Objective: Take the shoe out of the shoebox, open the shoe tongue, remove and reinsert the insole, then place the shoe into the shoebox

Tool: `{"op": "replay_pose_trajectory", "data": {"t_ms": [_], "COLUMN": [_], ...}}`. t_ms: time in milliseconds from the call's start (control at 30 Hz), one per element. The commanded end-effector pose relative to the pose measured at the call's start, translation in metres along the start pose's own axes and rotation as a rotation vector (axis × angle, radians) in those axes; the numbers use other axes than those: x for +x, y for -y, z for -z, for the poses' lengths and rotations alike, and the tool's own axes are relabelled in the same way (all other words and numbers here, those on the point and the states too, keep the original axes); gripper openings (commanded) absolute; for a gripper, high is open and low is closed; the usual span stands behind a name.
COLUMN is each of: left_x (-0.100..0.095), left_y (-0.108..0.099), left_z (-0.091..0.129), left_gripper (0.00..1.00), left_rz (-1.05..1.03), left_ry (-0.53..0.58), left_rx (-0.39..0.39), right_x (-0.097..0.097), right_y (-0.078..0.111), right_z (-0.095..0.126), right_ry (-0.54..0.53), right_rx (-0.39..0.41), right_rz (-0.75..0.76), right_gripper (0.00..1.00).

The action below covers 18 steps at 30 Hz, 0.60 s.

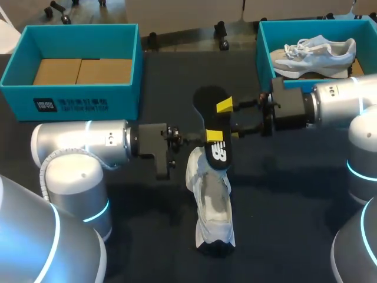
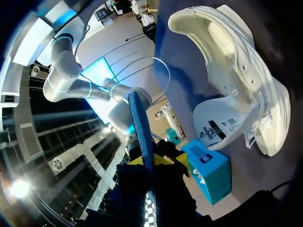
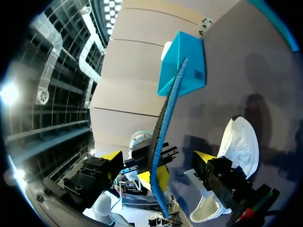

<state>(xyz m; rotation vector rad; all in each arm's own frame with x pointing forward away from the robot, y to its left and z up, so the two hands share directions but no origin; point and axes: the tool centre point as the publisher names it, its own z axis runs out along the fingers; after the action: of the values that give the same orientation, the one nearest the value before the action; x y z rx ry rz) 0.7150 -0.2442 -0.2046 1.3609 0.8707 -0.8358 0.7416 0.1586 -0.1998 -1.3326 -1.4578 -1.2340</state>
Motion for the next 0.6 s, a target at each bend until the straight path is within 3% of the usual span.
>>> {"op": "replay_pose_trajectory", "data": {"t_ms": [33,267,367,433,467,600], "left_x": [0.0010,0.0008,0.0007,0.0006,0.0006,0.0002], "left_y": [0.0016,0.0043,0.0050,0.0051,0.0051,0.0071], "left_z": [-0.0046,-0.0071,-0.0074,-0.0074,-0.0074,-0.0077], "left_gripper": [0.00,0.00,0.00,0.00,0.00,0.00], "left_rz": [0.000,0.000,-0.002,-0.002,-0.002,-0.002], "left_ry": [-0.002,-0.003,-0.003,-0.002,-0.001,0.001], "left_rx": [-0.008,-0.010,-0.015,-0.018,-0.019,-0.020], "right_x": [0.0009,0.0013,0.0021,0.0022,0.0020,0.0015], "right_y": [0.0015,0.0029,0.0039,0.0048,0.0050,0.0050], "right_z": [-0.0025,-0.0024,-0.0025,-0.0024,-0.0025,-0.0032], "right_ry": [0.003,0.002,0.003,0.003,0.002,-0.002], "right_rx": [-0.006,-0.010,-0.013,-0.014,-0.015,-0.019], "right_rz": [0.006,0.014,0.012,0.012,0.012,0.013], "right_gripper": [0.87,0.81,0.71,0.52,0.48,0.46]}}
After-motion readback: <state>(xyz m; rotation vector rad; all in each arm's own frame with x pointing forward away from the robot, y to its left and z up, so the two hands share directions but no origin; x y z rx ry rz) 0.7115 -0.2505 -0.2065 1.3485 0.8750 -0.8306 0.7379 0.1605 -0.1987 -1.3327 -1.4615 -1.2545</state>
